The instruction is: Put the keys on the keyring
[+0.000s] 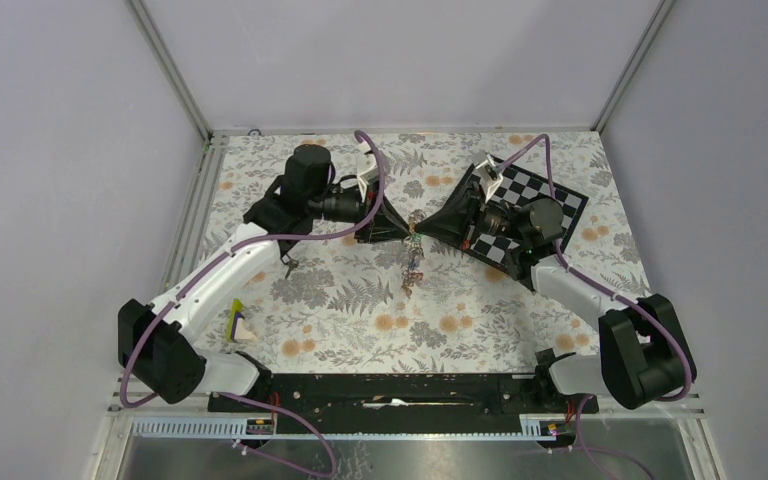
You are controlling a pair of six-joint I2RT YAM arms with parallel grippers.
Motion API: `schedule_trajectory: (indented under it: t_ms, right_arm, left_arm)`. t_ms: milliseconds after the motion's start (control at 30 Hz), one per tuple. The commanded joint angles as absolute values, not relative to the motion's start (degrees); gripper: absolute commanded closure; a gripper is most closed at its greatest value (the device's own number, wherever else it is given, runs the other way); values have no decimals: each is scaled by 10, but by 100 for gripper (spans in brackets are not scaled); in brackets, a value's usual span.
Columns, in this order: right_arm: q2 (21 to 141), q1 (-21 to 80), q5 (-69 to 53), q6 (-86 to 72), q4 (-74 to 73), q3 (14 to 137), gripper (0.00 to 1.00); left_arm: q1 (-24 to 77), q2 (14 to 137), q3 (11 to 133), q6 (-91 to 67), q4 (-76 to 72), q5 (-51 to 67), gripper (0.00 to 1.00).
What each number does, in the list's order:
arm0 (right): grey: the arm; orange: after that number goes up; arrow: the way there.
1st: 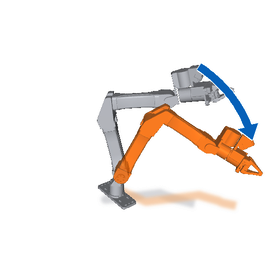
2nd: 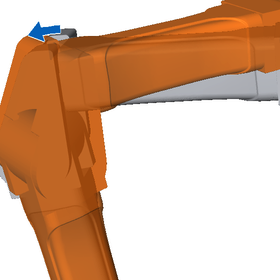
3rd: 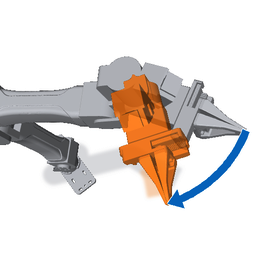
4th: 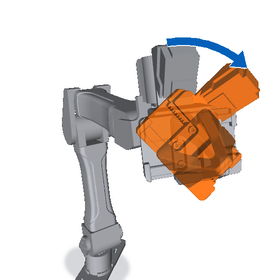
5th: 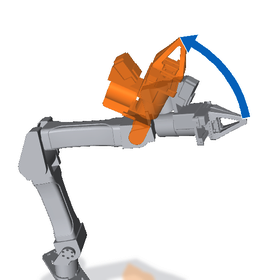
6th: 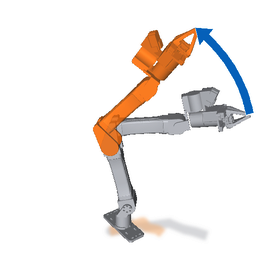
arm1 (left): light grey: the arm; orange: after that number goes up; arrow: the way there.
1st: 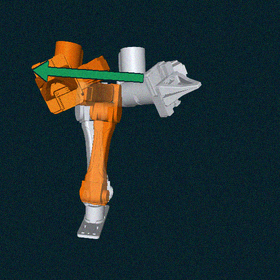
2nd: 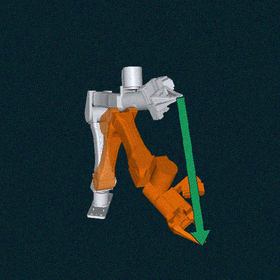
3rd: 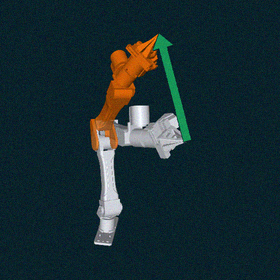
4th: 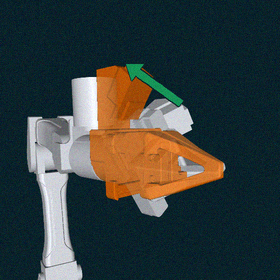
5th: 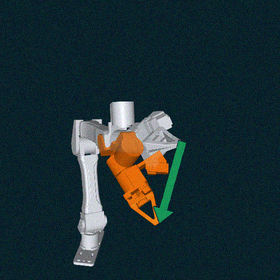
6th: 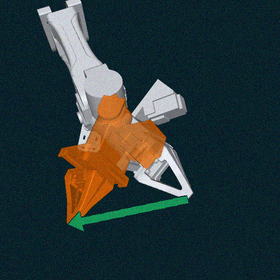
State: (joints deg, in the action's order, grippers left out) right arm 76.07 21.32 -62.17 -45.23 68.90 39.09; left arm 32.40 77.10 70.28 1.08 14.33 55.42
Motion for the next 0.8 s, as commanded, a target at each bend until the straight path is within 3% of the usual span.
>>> schedule_trajectory:
  t_ms: [0, 267, 467, 700, 767]
  right_arm:
    - [764, 210, -592, -502, 795, 400, 100]
    - [768, 209, -587, -505, 798, 397, 100]
    - [769, 209, -587, -498, 793, 393, 100]
    - [762, 209, -597, -447, 749, 384, 100]
    - [755, 209, -602, -420, 725, 382, 92]
  left_arm:
    - [319, 776, 696, -60, 23, 581, 73]
    - [319, 788, 690, -94, -17, 597, 82]
    - [319, 790, 688, -102, -28, 605, 100]
    - [319, 786, 701, -63, 5, 607, 100]
    - [319, 784, 710, -29, 45, 600, 100]
